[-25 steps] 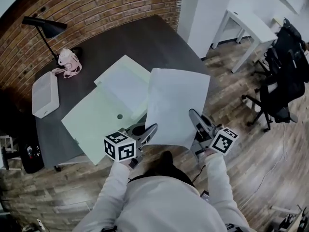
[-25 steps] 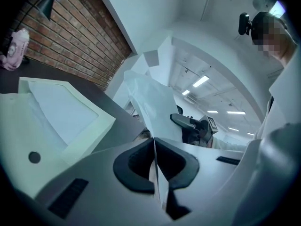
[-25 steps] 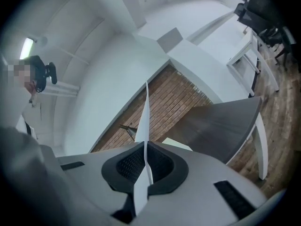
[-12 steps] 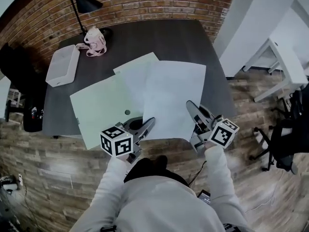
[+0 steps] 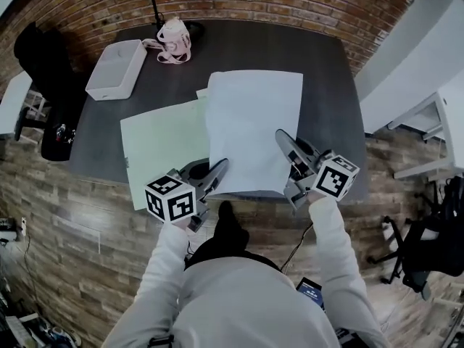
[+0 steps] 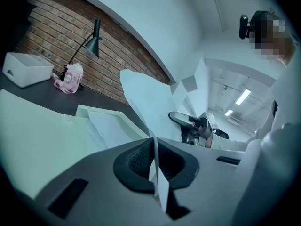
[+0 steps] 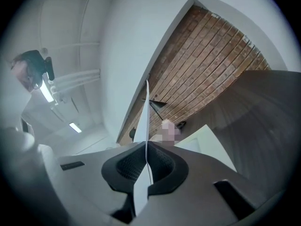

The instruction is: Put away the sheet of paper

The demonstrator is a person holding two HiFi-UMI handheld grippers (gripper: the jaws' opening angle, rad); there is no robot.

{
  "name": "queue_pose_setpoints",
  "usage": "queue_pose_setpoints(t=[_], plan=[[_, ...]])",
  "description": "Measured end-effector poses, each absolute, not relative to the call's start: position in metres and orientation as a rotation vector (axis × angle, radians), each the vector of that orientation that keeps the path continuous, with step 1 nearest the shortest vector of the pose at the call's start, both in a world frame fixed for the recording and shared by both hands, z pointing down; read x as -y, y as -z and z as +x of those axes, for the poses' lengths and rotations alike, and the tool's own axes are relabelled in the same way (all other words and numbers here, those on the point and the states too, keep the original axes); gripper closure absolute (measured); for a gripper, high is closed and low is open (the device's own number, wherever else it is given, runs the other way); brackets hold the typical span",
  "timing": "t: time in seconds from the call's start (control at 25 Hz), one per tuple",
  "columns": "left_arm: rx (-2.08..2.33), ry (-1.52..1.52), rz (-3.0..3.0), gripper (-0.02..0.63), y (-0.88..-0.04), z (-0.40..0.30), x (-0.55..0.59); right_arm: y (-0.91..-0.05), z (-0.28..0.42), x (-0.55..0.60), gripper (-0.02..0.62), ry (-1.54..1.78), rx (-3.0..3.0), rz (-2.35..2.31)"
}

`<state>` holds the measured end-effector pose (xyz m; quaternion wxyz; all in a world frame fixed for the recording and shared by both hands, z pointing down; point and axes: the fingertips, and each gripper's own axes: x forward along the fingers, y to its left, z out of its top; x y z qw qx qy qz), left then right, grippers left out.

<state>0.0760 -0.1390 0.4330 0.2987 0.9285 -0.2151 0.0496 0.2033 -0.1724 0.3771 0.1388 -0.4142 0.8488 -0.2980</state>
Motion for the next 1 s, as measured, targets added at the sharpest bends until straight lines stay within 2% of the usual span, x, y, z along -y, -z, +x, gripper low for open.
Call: queue_pose_setpoints(t=[0.52, 1.0], plan=[[0.756, -0.057, 2.365, 0.589, -0.460, 0.040, 0.213, -0.400, 0.157, 0.271, 0.568, 0.914, -2.646, -1.025], [0.849, -0.074, 2.294, 0.589, -0.504, 0.021, 0.223, -0.444, 0.125, 0.298, 0.568, 0.862, -2.859, -0.968]])
